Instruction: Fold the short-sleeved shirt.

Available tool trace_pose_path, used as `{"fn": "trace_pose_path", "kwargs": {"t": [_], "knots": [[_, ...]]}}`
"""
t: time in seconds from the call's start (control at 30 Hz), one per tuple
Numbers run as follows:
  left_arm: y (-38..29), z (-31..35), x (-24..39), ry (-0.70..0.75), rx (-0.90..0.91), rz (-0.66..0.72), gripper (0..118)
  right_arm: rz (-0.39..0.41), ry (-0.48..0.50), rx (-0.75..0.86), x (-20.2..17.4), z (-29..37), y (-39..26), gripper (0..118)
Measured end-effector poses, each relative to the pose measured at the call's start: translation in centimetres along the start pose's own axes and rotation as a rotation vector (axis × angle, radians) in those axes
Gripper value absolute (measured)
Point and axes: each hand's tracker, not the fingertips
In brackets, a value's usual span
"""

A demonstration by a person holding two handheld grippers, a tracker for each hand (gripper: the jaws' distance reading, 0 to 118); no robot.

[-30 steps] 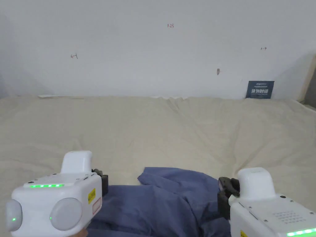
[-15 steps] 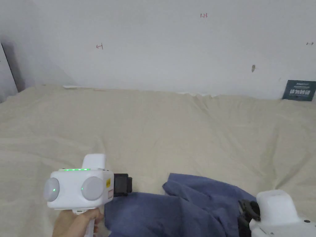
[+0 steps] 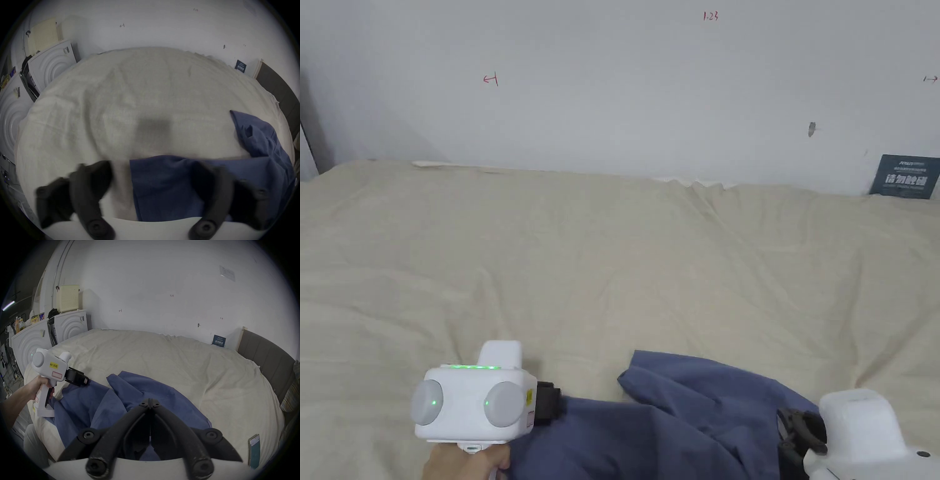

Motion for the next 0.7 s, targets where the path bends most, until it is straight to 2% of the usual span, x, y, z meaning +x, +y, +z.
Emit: {"fn": "trace_pose_path", "kwargs": {"t": [0.03, 0.07, 0.1, 0.13, 0.17, 0.37, 0.53, 0.57, 0.6, 0.63, 0.67, 0.7], "knots": [[0.3, 0.7, 0.6, 0.07, 0.041, -0.019, 63, -0.003, 0.004, -0.004, 0.1, -0.1, 0.0, 0], [0.4, 1.2, 1.3, 0.105, 0.074, -0.068, 27, -0.006, 0.004, -0.006, 0.3, -0.1, -0.1, 0], [0.4, 0.7, 2.1, 0.144, 0.079, -0.107, 0, -0.011, 0.002, -0.009, 0.5, -0.2, -0.1, 0], [0.5, 0.5, 2.1, 0.146, 0.113, -0.156, 0, -0.015, -0.001, -0.013, 0.7, -0.1, -0.1, 0], [0.2, 0.3, 2.1, 0.1, 0.034, -0.132, 0, -0.019, -0.002, -0.015, 0.9, 0.0, -0.1, 0], [0.8, 3.5, 0.0, 0.062, 0.103, -0.021, 0, -0.074, 0.035, -0.058, 4.6, -1.1, 1.7, 0], [1.8, 6.5, 0.4, 0.06, 0.187, -0.061, 0, -0.033, 0.134, -0.143, 7.3, -5.9, 4.8, 1], [2.0, 6.7, 0.4, 0.058, 0.193, -0.056, 0, -0.014, 0.173, -0.189, 7.7, -7.4, 5.4, 13], [2.0, 6.8, 0.4, 0.056, 0.198, -0.057, 0, -0.001, 0.179, -0.238, 7.8, -8.9, 5.9, 51], [2.0, 6.8, 0.4, 0.058, 0.197, -0.058, 0, 0.029, 0.195, -0.29, 7.8, -10.4, 6.3, 81], [2.0, 6.8, 0.6, 0.064, 0.196, -0.064, 0, 0.045, 0.208, -0.328, 7.8, -12.0, 6.4, 99], [1.9, 6.8, 0.7, 0.067, 0.201, -0.071, 0, 0.065, 0.204, -0.348, 7.8, -13.6, 6.1, 101]]}}
